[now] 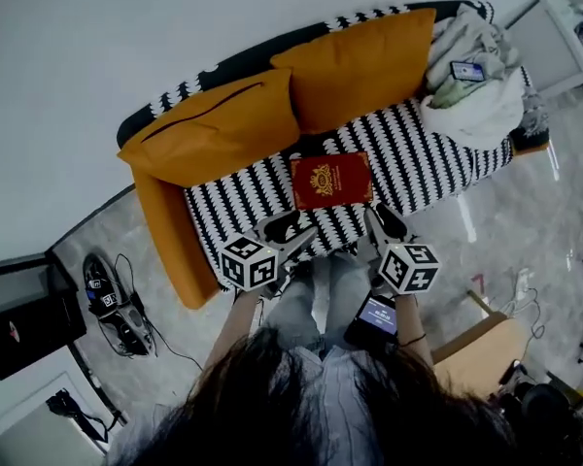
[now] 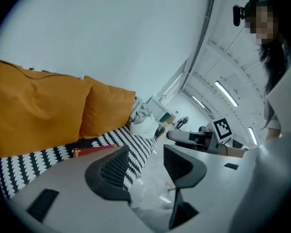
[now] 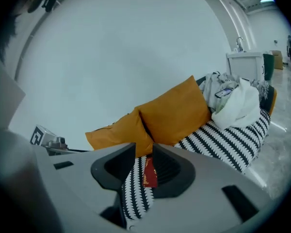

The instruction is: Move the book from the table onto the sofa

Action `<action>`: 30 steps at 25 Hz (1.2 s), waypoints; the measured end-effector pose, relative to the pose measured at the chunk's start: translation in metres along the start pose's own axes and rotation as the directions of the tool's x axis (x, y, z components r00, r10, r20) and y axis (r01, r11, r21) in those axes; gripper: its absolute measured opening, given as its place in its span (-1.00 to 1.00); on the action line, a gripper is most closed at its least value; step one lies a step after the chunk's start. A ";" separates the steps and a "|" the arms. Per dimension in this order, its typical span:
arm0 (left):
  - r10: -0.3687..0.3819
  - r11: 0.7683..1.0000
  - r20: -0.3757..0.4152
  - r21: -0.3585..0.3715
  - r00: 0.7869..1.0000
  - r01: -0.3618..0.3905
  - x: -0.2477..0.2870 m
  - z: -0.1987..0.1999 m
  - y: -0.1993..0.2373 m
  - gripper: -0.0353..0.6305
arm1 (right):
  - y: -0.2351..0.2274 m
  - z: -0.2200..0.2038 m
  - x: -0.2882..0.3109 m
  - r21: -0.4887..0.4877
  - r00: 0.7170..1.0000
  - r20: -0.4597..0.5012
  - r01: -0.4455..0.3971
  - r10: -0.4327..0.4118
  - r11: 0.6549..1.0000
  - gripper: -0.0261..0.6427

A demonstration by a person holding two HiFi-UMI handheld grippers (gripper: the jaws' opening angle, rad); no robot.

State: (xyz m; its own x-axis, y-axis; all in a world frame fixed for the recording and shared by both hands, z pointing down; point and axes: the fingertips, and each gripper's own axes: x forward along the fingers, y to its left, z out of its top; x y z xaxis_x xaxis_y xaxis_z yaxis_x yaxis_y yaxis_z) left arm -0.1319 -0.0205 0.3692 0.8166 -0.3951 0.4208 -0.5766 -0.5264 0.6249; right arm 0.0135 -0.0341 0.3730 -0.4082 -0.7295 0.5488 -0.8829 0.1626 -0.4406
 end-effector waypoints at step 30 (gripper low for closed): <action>-0.155 0.971 0.031 0.188 0.987 0.146 -0.082 0.014 -0.117 -0.47 | 0.078 0.016 -0.148 -0.042 0.971 0.215 0.117 -0.105 0.992 -0.73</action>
State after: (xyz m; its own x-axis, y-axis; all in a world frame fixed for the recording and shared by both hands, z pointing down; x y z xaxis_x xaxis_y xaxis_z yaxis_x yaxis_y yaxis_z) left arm -0.1316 0.0628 0.2526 0.8949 -0.3318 0.2985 -0.4452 -0.7108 0.5446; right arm 0.0086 0.0755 0.2457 -0.2535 -0.8680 0.4269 -0.9336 0.1041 -0.3428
